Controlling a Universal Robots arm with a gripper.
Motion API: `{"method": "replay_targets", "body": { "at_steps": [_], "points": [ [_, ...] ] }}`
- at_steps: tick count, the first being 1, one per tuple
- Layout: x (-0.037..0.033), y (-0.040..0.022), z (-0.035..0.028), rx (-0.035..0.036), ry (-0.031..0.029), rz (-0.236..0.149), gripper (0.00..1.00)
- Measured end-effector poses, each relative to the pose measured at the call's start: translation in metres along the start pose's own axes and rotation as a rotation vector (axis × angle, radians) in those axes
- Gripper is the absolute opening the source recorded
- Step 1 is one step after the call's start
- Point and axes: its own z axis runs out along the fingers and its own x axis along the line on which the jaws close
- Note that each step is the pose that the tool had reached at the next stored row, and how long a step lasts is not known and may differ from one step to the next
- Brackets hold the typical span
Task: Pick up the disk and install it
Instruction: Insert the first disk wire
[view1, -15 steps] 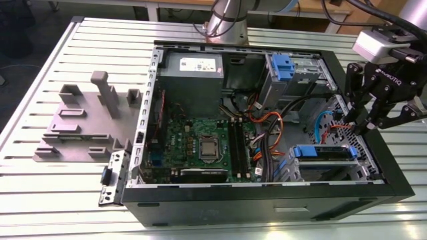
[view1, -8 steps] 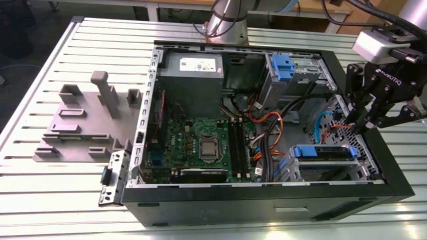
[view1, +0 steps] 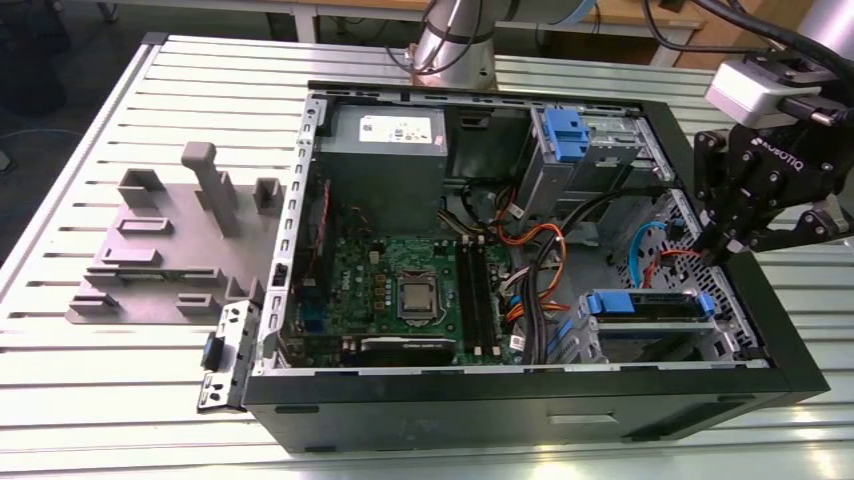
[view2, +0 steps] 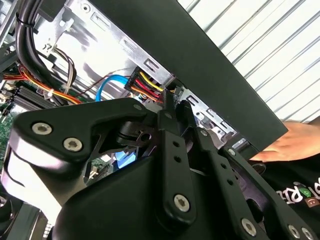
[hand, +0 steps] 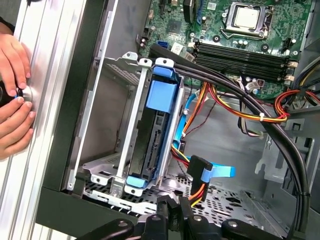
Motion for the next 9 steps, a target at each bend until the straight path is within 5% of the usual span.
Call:
{"method": "replay_targets", "body": {
  "at_steps": [9],
  "points": [
    [0.0, 0.0, 0.0, -0.0003, 0.0014, 0.0, 0.18]
  ]
}}
